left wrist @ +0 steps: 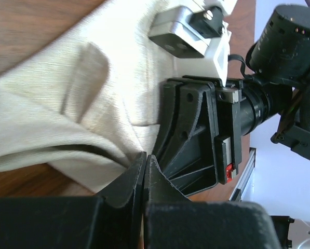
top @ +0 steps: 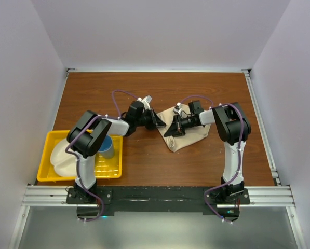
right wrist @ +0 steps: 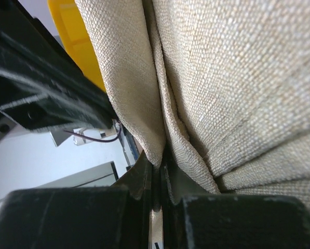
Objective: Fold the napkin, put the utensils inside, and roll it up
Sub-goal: Roll the napkin at the center of the board.
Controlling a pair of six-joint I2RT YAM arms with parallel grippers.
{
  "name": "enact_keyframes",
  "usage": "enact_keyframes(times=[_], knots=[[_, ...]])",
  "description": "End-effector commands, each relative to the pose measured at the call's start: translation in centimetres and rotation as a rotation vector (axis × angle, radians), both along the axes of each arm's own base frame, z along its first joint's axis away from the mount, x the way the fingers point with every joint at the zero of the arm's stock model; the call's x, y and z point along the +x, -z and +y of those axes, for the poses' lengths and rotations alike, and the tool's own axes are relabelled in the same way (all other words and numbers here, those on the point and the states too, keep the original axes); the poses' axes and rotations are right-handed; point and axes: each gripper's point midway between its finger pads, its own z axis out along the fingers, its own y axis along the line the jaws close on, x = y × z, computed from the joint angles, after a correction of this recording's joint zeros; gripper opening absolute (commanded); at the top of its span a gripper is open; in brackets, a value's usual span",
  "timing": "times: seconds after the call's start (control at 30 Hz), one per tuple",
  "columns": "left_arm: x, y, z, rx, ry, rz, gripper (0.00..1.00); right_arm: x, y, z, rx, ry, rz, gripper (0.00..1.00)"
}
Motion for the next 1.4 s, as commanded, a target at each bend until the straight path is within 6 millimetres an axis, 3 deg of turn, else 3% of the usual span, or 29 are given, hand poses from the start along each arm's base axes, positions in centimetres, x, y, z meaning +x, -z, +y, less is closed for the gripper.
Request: enact_keyframes(times=[0.0, 0.3, 0.57, 0.87, 1.13, 1.23, 1.27, 1.37], knots=[[1.3, -2.4, -2.0, -0.095, 0.019, -0.107, 0.0, 1.0, 3.0, -1.2, -0.126, 0.095, 0.09, 0.0], [1.2, 3.2, -0.7, -0.017, -0.041, -0.05, 0.0, 1.0, 2.4, -1.4, -0.124, 0.068, 0.083, 0.0], [-1.1, 8.4, 1.3, 0.074, -0.052, 0.023, 0.0, 0.8, 2.7, -2.1, -0.199, 0.048, 0.072, 0.0], [-1.3, 8.5, 1.5, 0.093, -0.045, 0.009, 0.0, 1.7, 1.2, -3.3, -0.317, 0.002, 0.012, 0.25], [-1.0, 8.6, 1.4, 0.095, -0.056, 0.032, 0.0, 3.0, -2.4, -4.4, -0.4, -0.079, -0.12, 0.45], [-1.0, 8.7, 1.4, 0.091, -0.066, 0.05, 0.0, 2.7, -3.4, -5.7, -0.475, -0.087, -0.172, 0.5], [-1.1, 8.8, 1.3, 0.092, -0.068, 0.061, 0.0, 2.8, -4.6, -5.7, -0.485, -0.082, -0.224, 0.53], [-1.1, 9.1, 1.3, 0.09, -0.077, 0.098, 0.0, 1.4, -4.8, -6.2, -0.589, -0.109, -0.319, 0.59]])
